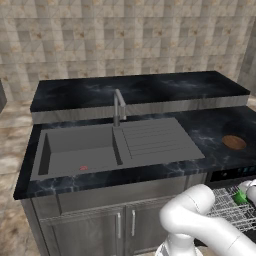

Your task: Pick up the cup and bowl from the counter, place them in the dishwasher, and close the dishwasher door.

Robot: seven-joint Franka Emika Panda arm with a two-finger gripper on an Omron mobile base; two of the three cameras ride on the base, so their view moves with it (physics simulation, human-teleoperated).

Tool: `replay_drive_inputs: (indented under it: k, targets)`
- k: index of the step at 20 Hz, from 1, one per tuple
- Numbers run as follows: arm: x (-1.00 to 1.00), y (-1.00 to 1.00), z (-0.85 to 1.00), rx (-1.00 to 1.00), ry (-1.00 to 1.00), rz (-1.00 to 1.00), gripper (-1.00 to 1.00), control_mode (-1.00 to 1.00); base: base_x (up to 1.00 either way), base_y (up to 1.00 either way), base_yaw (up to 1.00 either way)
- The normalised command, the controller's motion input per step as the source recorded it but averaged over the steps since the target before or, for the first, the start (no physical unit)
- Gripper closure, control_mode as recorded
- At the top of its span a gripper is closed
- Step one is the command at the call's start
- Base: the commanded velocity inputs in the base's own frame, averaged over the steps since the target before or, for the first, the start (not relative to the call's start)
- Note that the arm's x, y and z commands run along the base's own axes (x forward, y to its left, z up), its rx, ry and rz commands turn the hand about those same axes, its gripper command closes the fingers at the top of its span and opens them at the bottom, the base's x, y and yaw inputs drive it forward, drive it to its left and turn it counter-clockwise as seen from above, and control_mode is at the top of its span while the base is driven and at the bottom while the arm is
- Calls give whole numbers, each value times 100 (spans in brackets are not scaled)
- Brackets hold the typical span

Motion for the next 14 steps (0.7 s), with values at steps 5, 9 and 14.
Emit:
replay_drive_inputs:
  k: [5, 9, 14]
  targets:
    - [19, -12, -12, 0, 0, 0, 100, -100, 0, 0, 0]
    - [20, -10, -4, 0, 0, 0, 100, -100, 0, 0, 0]
    - [21, -11, -11, 0, 0, 0, 100, -100, 0, 0, 0]
